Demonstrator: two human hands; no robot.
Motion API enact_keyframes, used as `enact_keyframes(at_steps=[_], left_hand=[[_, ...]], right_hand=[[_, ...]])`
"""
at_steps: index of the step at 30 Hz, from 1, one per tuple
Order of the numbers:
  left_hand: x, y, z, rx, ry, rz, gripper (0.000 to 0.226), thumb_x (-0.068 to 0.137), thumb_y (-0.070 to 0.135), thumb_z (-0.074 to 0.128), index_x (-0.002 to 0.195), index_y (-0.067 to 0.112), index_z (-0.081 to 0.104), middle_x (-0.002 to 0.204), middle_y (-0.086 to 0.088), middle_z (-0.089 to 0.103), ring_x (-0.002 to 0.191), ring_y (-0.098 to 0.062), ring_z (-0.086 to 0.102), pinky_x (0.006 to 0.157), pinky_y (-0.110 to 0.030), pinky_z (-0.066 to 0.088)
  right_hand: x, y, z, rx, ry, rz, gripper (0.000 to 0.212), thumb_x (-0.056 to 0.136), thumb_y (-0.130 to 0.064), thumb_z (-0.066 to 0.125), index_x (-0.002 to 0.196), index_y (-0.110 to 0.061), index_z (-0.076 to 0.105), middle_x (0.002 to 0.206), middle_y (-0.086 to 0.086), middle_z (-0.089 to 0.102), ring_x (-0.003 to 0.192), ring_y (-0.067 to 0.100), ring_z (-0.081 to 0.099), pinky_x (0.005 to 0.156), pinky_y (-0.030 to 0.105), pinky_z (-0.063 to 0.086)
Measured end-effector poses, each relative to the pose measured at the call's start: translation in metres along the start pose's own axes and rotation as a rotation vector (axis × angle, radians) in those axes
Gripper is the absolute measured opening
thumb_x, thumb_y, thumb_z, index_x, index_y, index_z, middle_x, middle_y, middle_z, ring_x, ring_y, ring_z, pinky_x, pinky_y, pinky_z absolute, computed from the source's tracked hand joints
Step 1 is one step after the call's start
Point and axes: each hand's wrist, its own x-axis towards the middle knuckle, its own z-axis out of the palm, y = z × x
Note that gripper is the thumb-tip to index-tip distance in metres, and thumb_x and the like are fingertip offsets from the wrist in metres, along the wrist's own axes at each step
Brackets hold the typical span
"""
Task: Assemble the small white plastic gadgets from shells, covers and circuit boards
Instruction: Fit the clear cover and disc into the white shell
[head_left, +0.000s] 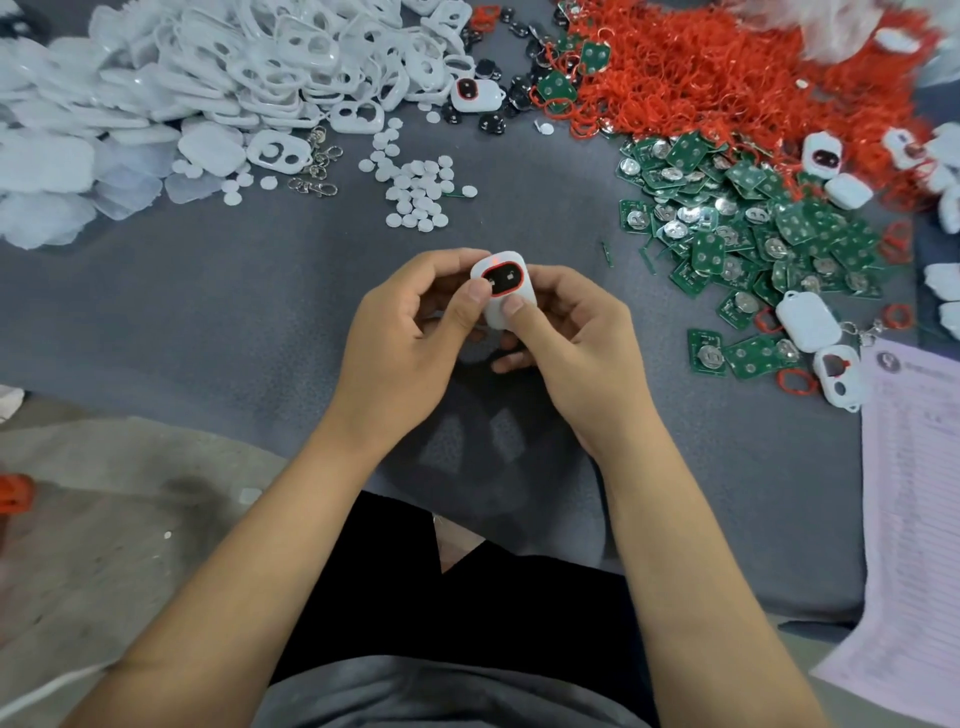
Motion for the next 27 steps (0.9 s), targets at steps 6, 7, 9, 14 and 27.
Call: enact_keyframes(at_steps=[6, 7, 9, 14, 27], left_hand=[[0.000, -0.003, 0.001, -0.032, -0.018, 0.008, 0.021, 0.106, 0.017, 0.061, 0.125, 0.016, 0.069, 0.109, 0.010, 0.076, 0.096, -0.006, 0.074, 0.077, -0.015, 0.055], [0.001, -0.004, 0.001, -0.030, -0.013, 0.008, 0.022, 0.106, 0.017, 0.061, 0.126, 0.016, 0.069, 0.109, 0.009, 0.077, 0.096, -0.008, 0.074, 0.079, -0.017, 0.056], [0.001, -0.004, 0.001, -0.025, -0.006, 0.004, 0.023, 0.106, 0.018, 0.061, 0.127, 0.014, 0.069, 0.109, 0.008, 0.077, 0.096, -0.010, 0.075, 0.081, -0.019, 0.056], [0.000, -0.001, 0.001, -0.019, 0.005, -0.011, 0.017, 0.105, 0.025, 0.063, 0.119, 0.020, 0.071, 0.101, 0.015, 0.076, 0.092, -0.003, 0.073, 0.077, -0.014, 0.053], [0.004, -0.003, -0.014, -0.297, -0.210, -0.055, 0.012, 0.102, 0.024, 0.064, 0.112, 0.019, 0.068, 0.098, 0.012, 0.074, 0.087, -0.004, 0.066, 0.076, -0.023, 0.055]], right_hand=[[0.001, -0.001, 0.000, 0.062, 0.008, 0.039, 0.020, 0.101, -0.005, 0.064, 0.120, -0.002, 0.069, 0.092, 0.006, 0.077, 0.079, 0.013, 0.073, 0.069, 0.028, 0.061], [0.001, -0.002, 0.000, 0.068, 0.008, 0.039, 0.021, 0.101, -0.006, 0.065, 0.122, -0.002, 0.069, 0.093, 0.006, 0.076, 0.079, 0.013, 0.072, 0.070, 0.029, 0.061], [0.001, -0.002, 0.000, 0.071, 0.008, 0.035, 0.022, 0.101, -0.007, 0.065, 0.122, -0.003, 0.069, 0.094, 0.006, 0.076, 0.080, 0.013, 0.071, 0.071, 0.031, 0.062], [-0.003, -0.002, 0.001, 0.011, -0.035, -0.011, 0.021, 0.103, -0.007, 0.062, 0.123, -0.008, 0.069, 0.093, 0.000, 0.077, 0.082, 0.012, 0.074, 0.068, 0.027, 0.061], [-0.003, -0.007, -0.004, 0.233, -0.155, 0.038, 0.020, 0.093, -0.034, 0.068, 0.106, -0.020, 0.074, 0.092, 0.002, 0.073, 0.075, 0.016, 0.066, 0.063, 0.026, 0.056]])
